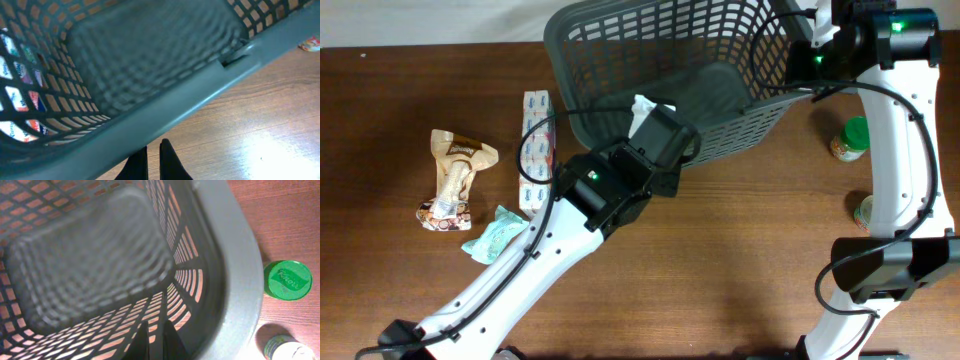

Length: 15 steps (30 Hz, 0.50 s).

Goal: Pack container

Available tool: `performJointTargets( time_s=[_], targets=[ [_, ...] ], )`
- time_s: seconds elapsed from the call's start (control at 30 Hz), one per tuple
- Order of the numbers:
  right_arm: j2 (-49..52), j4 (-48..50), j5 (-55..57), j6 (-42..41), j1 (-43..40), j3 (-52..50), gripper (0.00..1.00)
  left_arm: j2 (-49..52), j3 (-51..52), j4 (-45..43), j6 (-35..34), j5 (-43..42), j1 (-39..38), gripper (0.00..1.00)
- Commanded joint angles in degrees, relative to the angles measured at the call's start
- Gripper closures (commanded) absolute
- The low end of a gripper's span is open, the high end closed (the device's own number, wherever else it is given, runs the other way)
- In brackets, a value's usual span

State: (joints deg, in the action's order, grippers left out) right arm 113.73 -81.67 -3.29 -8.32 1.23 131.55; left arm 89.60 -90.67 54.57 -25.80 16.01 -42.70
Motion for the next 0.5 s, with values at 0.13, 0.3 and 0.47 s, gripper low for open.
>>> performJointTargets(
  time_s=[0.13, 0.3, 0.47],
  targets=[
    [0.2, -1.4, 0.3, 0.6, 0.3, -0.4, 0.96, 0.4, -1.2, -0.1, -0.5, 0.9, 2.9, 0.98],
    [0.2, -2.1, 0.3, 0.6, 0.3, -0.4, 0.96, 0.4, -1.2, -0.1, -0.5, 0.9, 4.7, 0.98],
    [0.2, -2.6, 0.3, 0.6, 0.3, -0.4, 0.96, 0.4, -1.2, -0.1, -0.5, 0.9, 6.5, 0.98]
  ],
)
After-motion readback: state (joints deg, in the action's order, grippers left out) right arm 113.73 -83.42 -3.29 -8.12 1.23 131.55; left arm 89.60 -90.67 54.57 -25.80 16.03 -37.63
